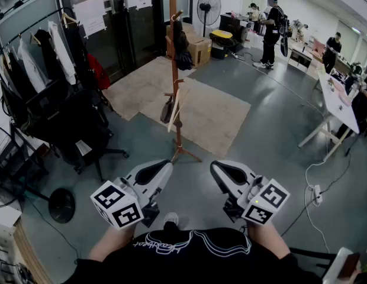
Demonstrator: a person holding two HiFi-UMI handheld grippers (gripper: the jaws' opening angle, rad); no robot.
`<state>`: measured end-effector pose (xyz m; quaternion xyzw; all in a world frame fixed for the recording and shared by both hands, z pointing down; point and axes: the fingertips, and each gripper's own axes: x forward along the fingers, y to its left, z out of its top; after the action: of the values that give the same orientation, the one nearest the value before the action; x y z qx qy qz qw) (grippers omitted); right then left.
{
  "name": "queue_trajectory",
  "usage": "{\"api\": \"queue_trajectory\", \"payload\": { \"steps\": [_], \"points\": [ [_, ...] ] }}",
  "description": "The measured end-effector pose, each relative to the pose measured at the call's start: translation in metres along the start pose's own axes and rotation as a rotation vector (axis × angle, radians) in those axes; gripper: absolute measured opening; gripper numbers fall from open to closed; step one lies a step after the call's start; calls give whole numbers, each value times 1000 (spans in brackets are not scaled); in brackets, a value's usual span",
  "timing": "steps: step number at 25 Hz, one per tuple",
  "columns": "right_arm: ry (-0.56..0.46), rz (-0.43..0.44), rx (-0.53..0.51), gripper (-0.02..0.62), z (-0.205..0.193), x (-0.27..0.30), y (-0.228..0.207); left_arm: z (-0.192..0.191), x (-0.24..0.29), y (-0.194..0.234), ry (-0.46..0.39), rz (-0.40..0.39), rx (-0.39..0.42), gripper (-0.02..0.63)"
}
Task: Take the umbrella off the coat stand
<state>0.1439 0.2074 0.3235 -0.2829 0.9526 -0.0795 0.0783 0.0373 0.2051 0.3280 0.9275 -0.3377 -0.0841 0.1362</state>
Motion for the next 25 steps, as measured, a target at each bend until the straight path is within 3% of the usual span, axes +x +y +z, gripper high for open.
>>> {"api": "queue_trajectory", "payload": {
  "steps": [13, 16, 25],
  "points": [
    [-34, -19, -50, 5, 12, -27, 4, -7, -5, -18, -4, 11, 10, 6],
    [-50, -25, -54, 95, 18, -24, -5, -4, -3, -10, -11, 21, 14, 6],
    [-69, -65, -105, 274, 23, 13, -43, 2, 14, 38, -24, 28, 5, 6]
  ]
}}
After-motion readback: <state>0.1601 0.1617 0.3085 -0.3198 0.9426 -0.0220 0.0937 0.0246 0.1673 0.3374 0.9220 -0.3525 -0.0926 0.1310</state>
